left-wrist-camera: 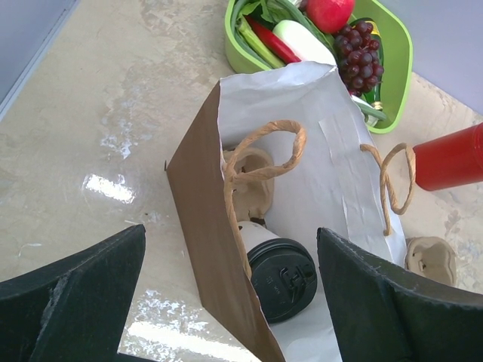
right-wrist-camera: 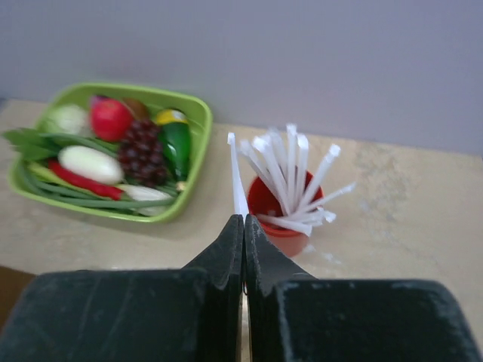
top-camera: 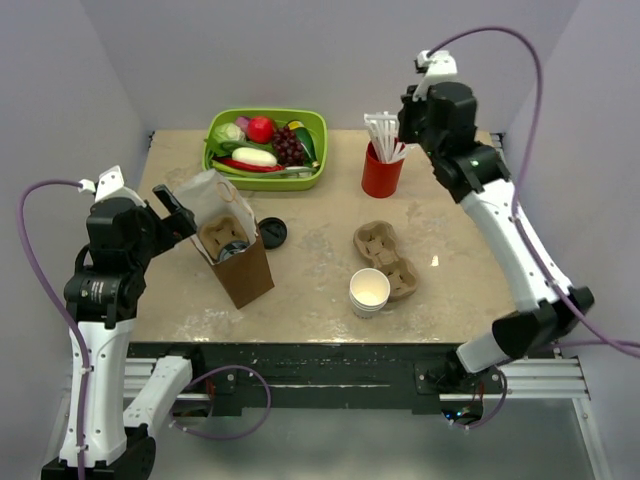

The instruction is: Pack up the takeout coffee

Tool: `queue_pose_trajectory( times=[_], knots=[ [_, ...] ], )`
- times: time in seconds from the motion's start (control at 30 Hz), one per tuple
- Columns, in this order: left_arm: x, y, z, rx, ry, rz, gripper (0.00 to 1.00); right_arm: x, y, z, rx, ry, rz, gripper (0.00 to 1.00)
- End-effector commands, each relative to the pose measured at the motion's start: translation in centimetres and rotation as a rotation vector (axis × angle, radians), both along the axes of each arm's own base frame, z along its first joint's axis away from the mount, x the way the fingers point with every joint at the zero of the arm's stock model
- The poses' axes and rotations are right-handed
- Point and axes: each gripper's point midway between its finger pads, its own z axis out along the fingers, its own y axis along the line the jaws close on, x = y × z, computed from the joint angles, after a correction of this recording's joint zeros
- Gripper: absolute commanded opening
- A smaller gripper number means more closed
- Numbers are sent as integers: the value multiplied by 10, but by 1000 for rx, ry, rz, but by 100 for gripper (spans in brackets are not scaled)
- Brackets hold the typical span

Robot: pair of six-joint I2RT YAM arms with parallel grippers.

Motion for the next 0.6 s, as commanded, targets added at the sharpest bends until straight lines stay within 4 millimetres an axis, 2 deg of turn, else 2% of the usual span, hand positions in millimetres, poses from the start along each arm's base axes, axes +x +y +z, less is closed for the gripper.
queue_pose_trajectory(
  times=[0.0, 0.07, 0.1, 0.13, 0.2, 0.23, 0.27, 0.3, 0.33, 0.37, 0.4, 0.43, 0.47, 0.5, 0.53, 0.57],
  knots=[
    [6, 2, 24, 21, -67, -6, 100, -57, 26, 91, 70, -206, 268, 0],
    [6, 2, 24, 24, -69, -4, 100, -73, 40, 111, 94, -265, 366, 0],
    [5, 3, 27, 25, -75, 1, 100, -87, 54, 124, 109, -292, 468, 0],
    [5, 4, 27, 27, -76, 3, 100, -95, 62, 128, 110, -303, 516, 0],
    [4, 8, 30, 45, -81, 22, 100, -122, 94, 142, 90, -337, 618, 0],
    [3, 13, 32, 55, -84, 44, 100, -123, 105, 132, 28, -323, 613, 0],
    [1, 18, 30, 68, -65, 68, 100, -145, 134, 131, -8, -336, 699, 0],
    [-2, 27, 35, 88, -69, 118, 100, -153, 145, 138, -6, -344, 728, 0],
    [-4, 31, 36, 97, -63, 141, 100, -161, 156, 129, -24, -307, 768, 0],
    [-8, 34, 36, 101, -59, 156, 100, -166, 180, 117, -46, -281, 822, 0],
    [-10, 38, 40, 111, -66, 180, 100, -172, 188, 124, -54, -299, 845, 0],
    [-13, 41, 44, 115, -78, 197, 100, -174, 197, 116, -91, -285, 861, 0],
    [-16, 44, 46, 119, -79, 216, 100, -177, 223, 99, -155, -277, 915, 0],
    [-19, 49, 52, 125, -92, 244, 100, -180, 230, 103, -171, -296, 932, 0],
    [-21, 51, 54, 128, -96, 256, 100, -180, 239, 92, -204, -270, 947, 0],
    [-24, 52, 54, 129, -92, 266, 100, -176, 257, 71, -251, -234, 961, 0]
  ],
)
